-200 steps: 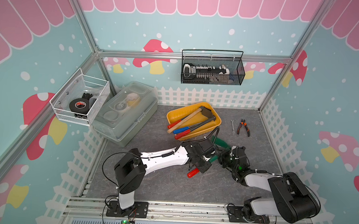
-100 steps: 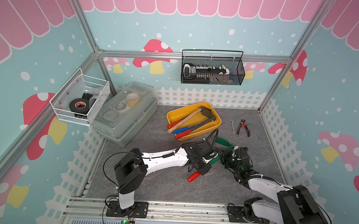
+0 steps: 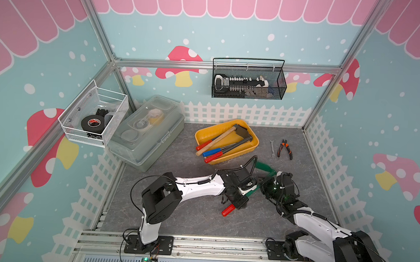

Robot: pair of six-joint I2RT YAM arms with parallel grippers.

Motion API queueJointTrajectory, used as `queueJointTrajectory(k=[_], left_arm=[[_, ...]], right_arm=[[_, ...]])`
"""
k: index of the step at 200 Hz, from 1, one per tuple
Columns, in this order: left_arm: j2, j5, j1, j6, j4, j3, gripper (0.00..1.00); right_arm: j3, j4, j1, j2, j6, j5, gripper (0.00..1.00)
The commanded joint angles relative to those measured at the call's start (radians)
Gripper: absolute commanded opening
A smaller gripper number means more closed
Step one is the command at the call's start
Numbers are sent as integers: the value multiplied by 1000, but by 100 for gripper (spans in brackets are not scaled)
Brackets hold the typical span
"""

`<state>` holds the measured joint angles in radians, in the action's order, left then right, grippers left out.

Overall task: Put the small hoe into the storage box
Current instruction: Pick up the hoe from the center of the board.

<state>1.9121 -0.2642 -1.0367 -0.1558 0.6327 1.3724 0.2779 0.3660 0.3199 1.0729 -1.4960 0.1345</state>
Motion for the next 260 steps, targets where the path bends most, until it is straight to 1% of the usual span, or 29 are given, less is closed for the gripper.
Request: queueJointTrajectory(k=[1, 21, 33, 47, 83, 157, 190, 206, 219, 227, 239, 260], left_arm=[[11, -16, -4, -14, -18, 8, 41], [10, -18, -4, -22, -24, 10, 35], [12, -21, -5, -24, -26, 10, 29], [11, -23, -5, -25, -26, 11, 19], [-7, -2, -4, -25, -23, 13, 0], [-96, 105, -5, 8, 22, 37, 0], [-121, 124, -5, 25, 28, 41, 0], [-132, 135, -6, 33, 27, 37, 0], [-140, 135, -7, 46, 27, 34, 0], [-145, 141, -9, 54, 25, 33, 0], [-152, 152, -10, 59, 24, 31, 0], [-155, 163, -10, 64, 22, 30, 0]], right_arm=[[7, 36, 5, -26, -3, -16, 0], [6, 37, 5, -25, -4, -15, 0], [3, 36, 5, -27, -3, -15, 0], [0, 36, 5, -30, -1, -15, 1], [-9, 25, 5, -45, 6, -25, 3], [-13, -17, 5, -84, 38, -45, 15], [-14, -41, 4, -103, 53, -56, 25], [-14, -46, 4, -109, 57, -60, 33], [-13, -57, 4, -113, 58, -62, 43], [-11, -58, 4, -115, 62, -62, 46], [-9, -62, 4, -119, 69, -64, 48], [-6, -66, 4, -124, 73, -68, 49]])
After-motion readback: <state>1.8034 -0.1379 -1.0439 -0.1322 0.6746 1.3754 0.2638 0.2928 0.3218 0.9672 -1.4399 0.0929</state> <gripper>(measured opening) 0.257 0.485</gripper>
